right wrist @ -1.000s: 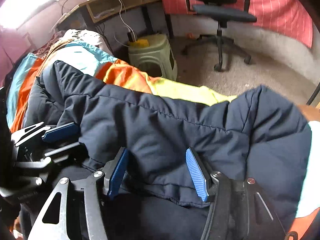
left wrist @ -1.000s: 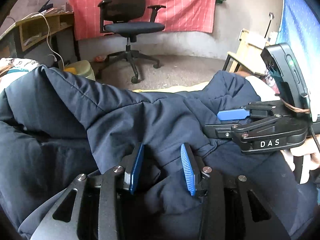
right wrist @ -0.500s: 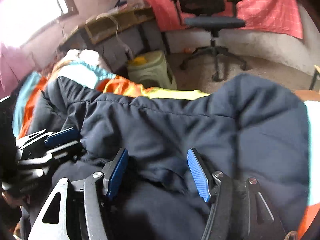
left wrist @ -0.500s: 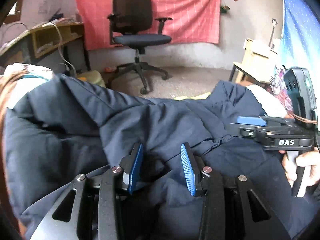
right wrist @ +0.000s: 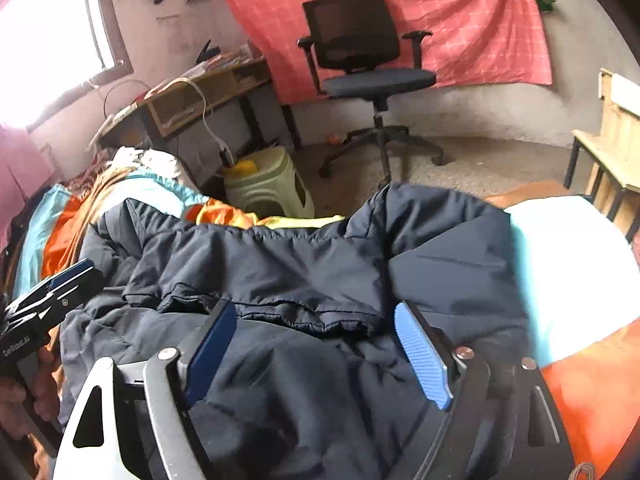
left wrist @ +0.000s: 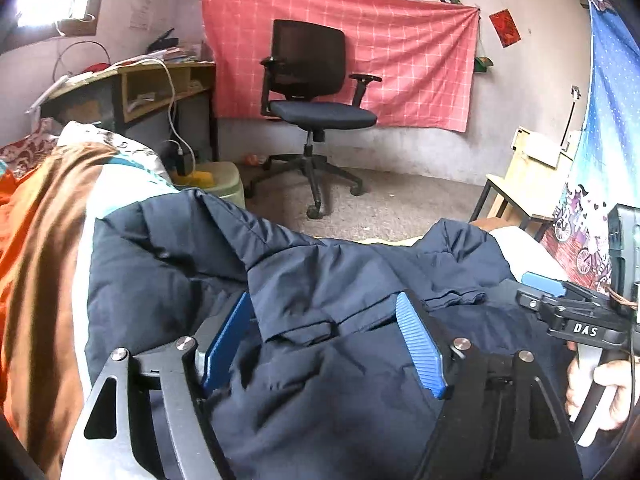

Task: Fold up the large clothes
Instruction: 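Release the jacket with both grippers and open them above the jacket, then move both open grippers along the jacket toward its hem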

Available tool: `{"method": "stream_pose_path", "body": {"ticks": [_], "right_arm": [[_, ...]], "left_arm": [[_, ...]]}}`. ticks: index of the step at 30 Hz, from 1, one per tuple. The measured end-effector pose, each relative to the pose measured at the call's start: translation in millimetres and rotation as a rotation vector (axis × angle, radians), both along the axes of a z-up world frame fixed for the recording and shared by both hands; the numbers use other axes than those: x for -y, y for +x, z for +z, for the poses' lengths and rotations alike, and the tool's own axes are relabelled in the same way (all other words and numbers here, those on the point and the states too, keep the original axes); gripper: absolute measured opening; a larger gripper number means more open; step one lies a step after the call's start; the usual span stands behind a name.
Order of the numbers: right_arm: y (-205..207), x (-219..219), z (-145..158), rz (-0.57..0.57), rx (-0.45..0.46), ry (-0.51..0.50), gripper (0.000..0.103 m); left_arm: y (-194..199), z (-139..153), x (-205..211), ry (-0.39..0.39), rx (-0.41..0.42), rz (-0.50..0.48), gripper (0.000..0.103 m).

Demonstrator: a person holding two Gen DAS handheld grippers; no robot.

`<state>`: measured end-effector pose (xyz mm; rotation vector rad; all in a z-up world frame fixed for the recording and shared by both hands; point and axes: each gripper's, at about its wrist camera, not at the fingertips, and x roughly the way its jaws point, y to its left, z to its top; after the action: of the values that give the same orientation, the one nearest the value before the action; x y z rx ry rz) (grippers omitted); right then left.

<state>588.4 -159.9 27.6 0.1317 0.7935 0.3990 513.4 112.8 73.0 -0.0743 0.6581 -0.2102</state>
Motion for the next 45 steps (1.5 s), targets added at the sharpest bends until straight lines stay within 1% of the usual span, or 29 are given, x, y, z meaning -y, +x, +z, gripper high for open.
{"method": "stream_pose_path", "body": {"ticks": [1, 3, 7, 10, 13, 16, 20, 25, 27, 30, 33, 40, 45], "right_arm": [[-5, 2, 5, -0.011, 0.014, -0.002, 0.084], [-14, 3, 12, -0.023, 0.037, -0.006, 0.086], [-34, 7, 28, -0.018, 0.073, -0.008, 0.095], [-49, 9, 41, -0.015, 0.097, -0.011, 0.097], [-67, 10, 54, -0.007, 0.120, -0.009, 0.101], [-83, 11, 65, 0.007, 0.132, -0.007, 0.103], [-104, 13, 75, 0.026, 0.132, -0.005, 0.103], [-140, 19, 86, 0.043, 0.151, -0.011, 0.103], [-155, 21, 88, 0.048, 0.162, -0.022, 0.103], [-175, 25, 89, 0.051, 0.173, -0.030, 0.103], [-198, 28, 87, 0.057, 0.184, -0.049, 0.103], [-247, 35, 82, 0.067, 0.206, -0.084, 0.103], [-277, 40, 78, 0.070, 0.194, -0.107, 0.103]], "left_arm": [[-5, 3, 0, -0.005, 0.002, 0.006, 0.078], [-15, 11, -1, -0.020, 0.015, 0.022, 0.086], [-34, 26, 2, -0.016, 0.045, 0.026, 0.088], [-51, 38, 4, -0.012, 0.072, 0.037, 0.094], [-67, 48, 6, -0.020, 0.089, 0.055, 0.097], [-81, 55, 7, -0.022, 0.076, 0.075, 0.098], [-102, 60, 13, 0.011, 0.072, 0.070, 0.099], [-132, 62, 25, 0.048, 0.070, 0.054, 0.101], [-147, 60, 28, 0.052, 0.064, 0.070, 0.101], [-167, 55, 28, 0.038, 0.050, 0.099, 0.101], [-185, 52, 29, 0.048, 0.046, 0.126, 0.101], [-235, 47, 35, 0.101, 0.049, 0.154, 0.101], [-268, 41, 44, 0.140, 0.066, 0.148, 0.101]]}}
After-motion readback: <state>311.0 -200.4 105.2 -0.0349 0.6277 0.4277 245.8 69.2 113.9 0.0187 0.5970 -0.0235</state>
